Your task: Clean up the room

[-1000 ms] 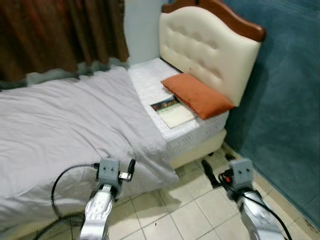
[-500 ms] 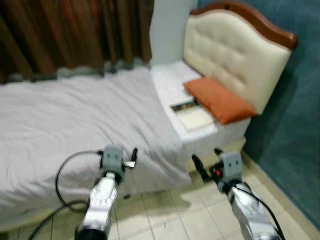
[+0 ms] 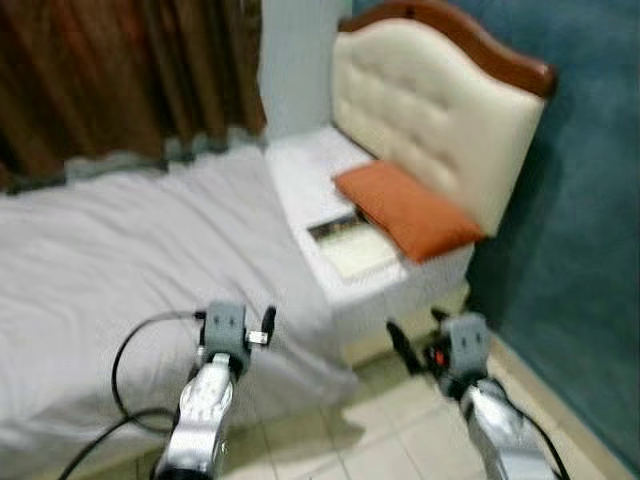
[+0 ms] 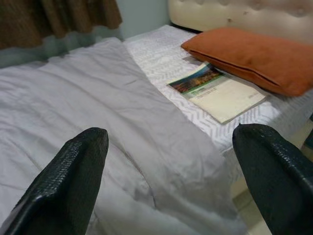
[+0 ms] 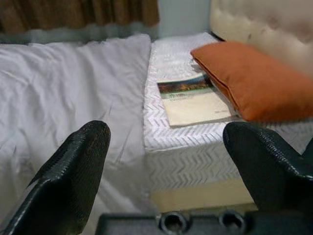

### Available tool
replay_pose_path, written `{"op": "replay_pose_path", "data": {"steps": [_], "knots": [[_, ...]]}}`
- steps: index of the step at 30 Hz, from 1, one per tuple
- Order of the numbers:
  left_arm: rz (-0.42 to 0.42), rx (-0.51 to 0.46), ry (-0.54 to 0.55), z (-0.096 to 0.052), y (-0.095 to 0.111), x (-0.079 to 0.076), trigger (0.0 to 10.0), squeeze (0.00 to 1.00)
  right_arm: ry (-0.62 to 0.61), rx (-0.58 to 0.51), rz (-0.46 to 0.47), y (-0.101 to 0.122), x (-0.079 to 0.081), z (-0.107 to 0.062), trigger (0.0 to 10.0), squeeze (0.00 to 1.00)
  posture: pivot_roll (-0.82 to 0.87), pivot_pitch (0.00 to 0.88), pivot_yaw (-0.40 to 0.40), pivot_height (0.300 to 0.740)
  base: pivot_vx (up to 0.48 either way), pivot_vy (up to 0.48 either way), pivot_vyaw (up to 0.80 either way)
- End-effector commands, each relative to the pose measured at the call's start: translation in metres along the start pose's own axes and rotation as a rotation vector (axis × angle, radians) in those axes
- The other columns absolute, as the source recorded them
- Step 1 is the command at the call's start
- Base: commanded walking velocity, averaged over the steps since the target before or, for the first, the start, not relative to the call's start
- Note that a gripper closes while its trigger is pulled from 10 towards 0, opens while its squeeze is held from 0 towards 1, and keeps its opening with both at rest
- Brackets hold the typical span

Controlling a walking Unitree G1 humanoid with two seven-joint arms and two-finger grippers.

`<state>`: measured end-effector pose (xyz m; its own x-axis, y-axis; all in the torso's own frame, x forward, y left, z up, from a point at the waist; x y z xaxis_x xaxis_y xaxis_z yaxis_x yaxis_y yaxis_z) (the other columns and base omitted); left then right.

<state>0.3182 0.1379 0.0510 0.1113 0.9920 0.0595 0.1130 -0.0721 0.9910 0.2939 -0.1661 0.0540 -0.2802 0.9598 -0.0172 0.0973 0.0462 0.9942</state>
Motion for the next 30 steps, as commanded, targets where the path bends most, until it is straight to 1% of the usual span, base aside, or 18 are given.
{"op": "replay_pose_path", "data": {"steps": [1, 4, 6, 8, 10, 12, 15, 18, 19, 20, 21, 23, 24, 25, 27, 28, 30], "knots": [[-0.005, -0.016, -0.020, 0.004, 0.008, -0.009, 10.0, 0.00, -0.015, -0.004, -0.003, 0.003, -0.010, -0.003, 10.0, 0.00, -0.07, 0.000, 0.052, 0.740, 0.379, -0.289, 0.00], [-0.018, -0.012, -0.014, 0.004, 0.008, -0.008, 10.0, 0.00, -0.007, -0.003, -0.009, 0.003, -0.010, -0.002, 10.0, 0.00, -0.07, 0.000, 0.052, 0.740, 0.396, -0.264, 0.00], [-0.061, -0.007, 0.014, 0.002, 0.006, -0.005, 10.0, 0.00, 0.011, 0.014, -0.011, 0.001, -0.008, -0.002, 10.0, 0.00, -0.07, 0.000, 0.051, 0.740, 0.439, 0.000, 0.00], [-0.066, -0.008, 0.020, 0.001, 0.006, -0.004, 10.0, 0.00, 0.020, 0.024, 0.001, 0.000, -0.007, -0.002, 10.0, 0.00, -0.07, 0.000, 0.049, 0.740, 0.471, 0.000, 0.00], [-0.056, 0.002, 0.028, 0.001, 0.005, -0.003, 10.0, 0.00, 0.026, 0.030, 0.020, -0.002, -0.005, -0.001, 10.0, 0.00, -0.06, 0.000, 0.049, 0.740, 0.240, 0.000, 0.00], [-0.044, 0.005, 0.038, 0.001, 0.004, 0.000, 10.0, 0.00, -0.003, 0.050, 0.015, -0.005, -0.008, 0.000, 10.0, 0.00, -0.06, 0.000, 0.047, 0.740, 0.000, 0.000, 0.00], [0.012, -0.009, 0.039, 0.001, 0.007, 0.002, 10.0, 0.00, -0.007, 0.028, 0.037, -0.002, -0.011, 0.000, 10.0, 0.00, -0.05, 0.000, 0.046, 0.740, 0.000, 0.000, 0.17], [0.035, -0.015, 0.039, 0.000, 0.009, 0.004, 10.0, 0.00, -0.005, 0.021, 0.052, 0.000, -0.010, 0.001, 10.0, 0.00, -0.05, 0.000, 0.047, 0.740, 0.000, 0.000, 0.49], [0.037, -0.014, 0.049, -0.002, 0.009, 0.006, 10.0, 0.00, -0.003, 0.019, 0.059, 0.000, -0.010, 0.001, 10.0, 0.00, -0.05, 0.000, 0.048, 0.740, 0.000, 0.000, 0.48], [0.039, -0.009, 0.066, -0.006, 0.008, 0.014, 10.0, 0.00, 0.007, 0.015, 0.071, 0.001, -0.008, 0.002, 10.0, 0.00, -0.04, 0.000, 0.047, 0.740, 0.000, 0.000, 0.46], [0.039, -0.008, 0.069, -0.007, 0.008, 0.015, 10.0, 0.00, 0.011, 0.015, 0.076, 0.000, -0.007, 0.002, 10.0, 0.00, -0.04, 0.000, 0.046, 0.740, 0.000, 0.000, 0.46], [0.049, -0.026, 0.051, -0.006, 0.014, 0.008, 10.0, 0.00, 0.031, 0.017, 0.091, -0.001, -0.004, 0.004, 10.0, 0.00, -0.04, 0.000, 0.046, 0.740, 0.000, 0.000, 0.46], [0.069, -0.036, 0.045, -0.005, 0.017, 0.005, 10.0, 0.00, 0.036, 0.017, 0.093, -0.001, -0.003, 0.004, 10.0, 0.00, -0.04, 0.000, 0.045, 0.740, 0.000, 0.000, 0.46], [0.069, -0.047, 0.027, -0.003, 0.021, -0.002, 10.0, 0.00, 0.040, 0.017, 0.110, -0.001, -0.003, 0.004, 10.0, 0.00, -0.04, 0.000, 0.045, 0.740, 0.000, 0.000, 0.46], [0.030, -0.033, 0.023, -0.003, 0.020, -0.004, 10.0, 0.00, 0.071, 0.009, 0.119, 0.000, 0.000, 0.005, 10.0, 0.00, -0.04, 0.000, 0.047, 0.740, 0.403, 0.000, 0.43], [0.022, -0.006, 0.032, -0.002, 0.016, -0.004, 10.0, 0.00, 0.084, 0.009, 0.123, 0.000, 0.003, 0.006, 10.0, 0.00, -0.03, 0.000, 0.047, 0.740, 0.454, 0.000, 0.00], [0.008, 0.008, 0.042, 0.000, 0.015, -0.005, 10.0, 0.00, 0.101, 0.012, 0.133, 0.000, 0.005, 0.006, 10.0, 0.00, -0.04, 0.000, 0.048, 0.740, 0.456, 0.000, 0.00]]}}
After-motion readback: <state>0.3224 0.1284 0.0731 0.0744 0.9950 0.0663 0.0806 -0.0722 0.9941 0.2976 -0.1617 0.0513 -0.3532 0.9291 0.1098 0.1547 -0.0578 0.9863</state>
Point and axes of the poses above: a point about 5 cm out from each wrist's last joint towards the gripper, its own z axis pointing out of the wrist towards the gripper, its own y axis along the axis of the wrist's last joint, x = y × z, the point moved 2 cm from there along z, pointing out of the wrist towards the gripper, and after that the axes turned 1 degree about z, right-handed, at the moved point
